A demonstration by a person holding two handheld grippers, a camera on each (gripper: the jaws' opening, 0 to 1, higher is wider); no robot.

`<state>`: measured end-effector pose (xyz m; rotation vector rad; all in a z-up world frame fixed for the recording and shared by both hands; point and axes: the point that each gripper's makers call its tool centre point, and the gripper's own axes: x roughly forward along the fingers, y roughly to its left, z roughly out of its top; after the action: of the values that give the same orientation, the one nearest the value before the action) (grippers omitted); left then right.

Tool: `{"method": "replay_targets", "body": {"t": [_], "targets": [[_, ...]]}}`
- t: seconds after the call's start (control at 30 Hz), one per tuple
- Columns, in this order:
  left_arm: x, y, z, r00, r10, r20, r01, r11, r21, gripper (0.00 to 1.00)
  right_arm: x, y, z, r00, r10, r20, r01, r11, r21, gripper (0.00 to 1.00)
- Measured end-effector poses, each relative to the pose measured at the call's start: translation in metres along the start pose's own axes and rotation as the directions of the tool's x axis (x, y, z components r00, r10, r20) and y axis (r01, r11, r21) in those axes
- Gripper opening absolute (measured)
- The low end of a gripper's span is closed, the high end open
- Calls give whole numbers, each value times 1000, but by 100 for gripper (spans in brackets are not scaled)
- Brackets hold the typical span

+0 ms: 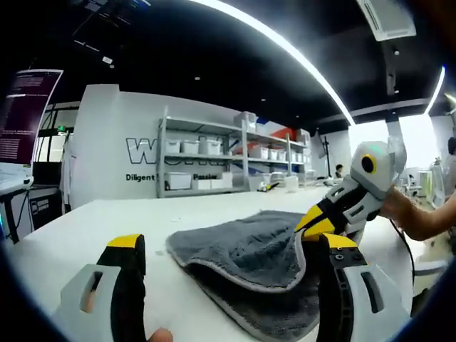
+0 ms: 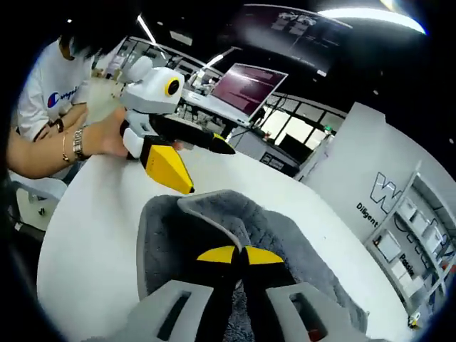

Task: Open the folded towel by lifting each exposed corner and separating the folded layers until the towel lies flat within the target outline without major curled edges

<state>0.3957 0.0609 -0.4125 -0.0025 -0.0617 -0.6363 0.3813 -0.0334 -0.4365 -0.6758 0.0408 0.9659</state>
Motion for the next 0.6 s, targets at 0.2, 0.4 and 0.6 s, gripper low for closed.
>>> {"method": "replay_targets", "body": {"t": [0.2, 0.4, 0.6], "targets": [[0, -1, -1, 1000, 0, -2, 0, 1000, 0, 99, -22, -34, 8, 993, -108, 49, 105, 993, 59, 0], [0, -2, -3, 1000, -1, -11, 1, 1000, -1, 99, -50, -65, 16, 977, -191, 91, 179, 975, 129, 0], [0, -2, -4, 1000, 0, -19, 0, 1000, 0, 99, -78, -91, 15, 957, -274, 98, 259, 956, 140, 0]]}}
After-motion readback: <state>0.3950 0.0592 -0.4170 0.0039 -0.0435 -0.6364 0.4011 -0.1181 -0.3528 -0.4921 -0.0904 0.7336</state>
